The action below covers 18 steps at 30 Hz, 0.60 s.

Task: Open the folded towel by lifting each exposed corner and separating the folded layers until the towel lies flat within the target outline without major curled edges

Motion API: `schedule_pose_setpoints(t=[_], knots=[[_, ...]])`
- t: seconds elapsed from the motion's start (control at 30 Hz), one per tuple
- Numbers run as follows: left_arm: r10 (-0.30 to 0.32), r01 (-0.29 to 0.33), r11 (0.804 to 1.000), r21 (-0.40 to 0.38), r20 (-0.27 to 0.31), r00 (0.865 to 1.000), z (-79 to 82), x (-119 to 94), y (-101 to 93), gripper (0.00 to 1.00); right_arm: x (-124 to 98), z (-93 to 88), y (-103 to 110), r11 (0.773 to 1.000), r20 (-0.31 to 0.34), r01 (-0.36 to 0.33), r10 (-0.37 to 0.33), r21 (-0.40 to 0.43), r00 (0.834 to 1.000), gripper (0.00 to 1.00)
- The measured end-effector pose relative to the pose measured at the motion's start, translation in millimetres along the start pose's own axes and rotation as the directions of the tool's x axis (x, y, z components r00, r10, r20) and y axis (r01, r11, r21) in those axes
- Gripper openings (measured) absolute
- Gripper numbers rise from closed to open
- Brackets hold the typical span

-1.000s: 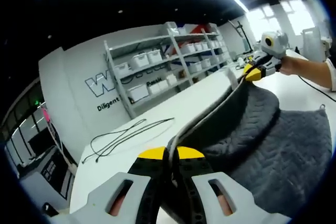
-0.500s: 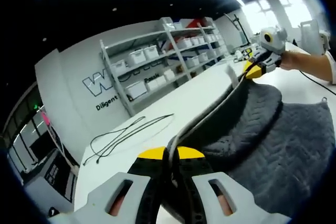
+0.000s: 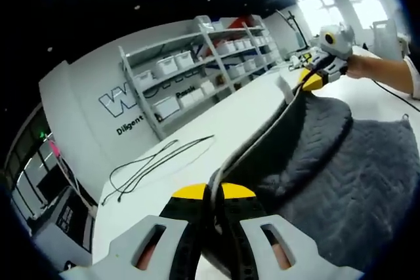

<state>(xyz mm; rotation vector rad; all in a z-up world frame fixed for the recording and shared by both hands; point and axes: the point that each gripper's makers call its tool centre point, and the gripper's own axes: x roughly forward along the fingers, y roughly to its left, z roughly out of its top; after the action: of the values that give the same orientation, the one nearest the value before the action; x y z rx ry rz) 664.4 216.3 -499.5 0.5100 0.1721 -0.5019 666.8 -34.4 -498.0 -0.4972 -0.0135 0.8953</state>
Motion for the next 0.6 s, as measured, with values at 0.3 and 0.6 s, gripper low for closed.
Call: schedule_pose_setpoints(t=[0.3, 0.6], knots=[[-0.006, 0.006, 1.000, -0.007, -0.014, 1.000, -3.9, 6.3, 3.9, 0.06, 7.0, -2.8, -4.0, 1.000, -0.015, 0.006, -0.006, -0.008, 1.000, 0.02], [-0.025, 0.024, 1.000, -0.008, -0.035, 0.999, -8.9, 10.6, 3.5, 0.06, 12.2, -7.4, -7.1, 1.000, -0.017, 0.019, -0.018, 0.003, 1.000, 0.02]])
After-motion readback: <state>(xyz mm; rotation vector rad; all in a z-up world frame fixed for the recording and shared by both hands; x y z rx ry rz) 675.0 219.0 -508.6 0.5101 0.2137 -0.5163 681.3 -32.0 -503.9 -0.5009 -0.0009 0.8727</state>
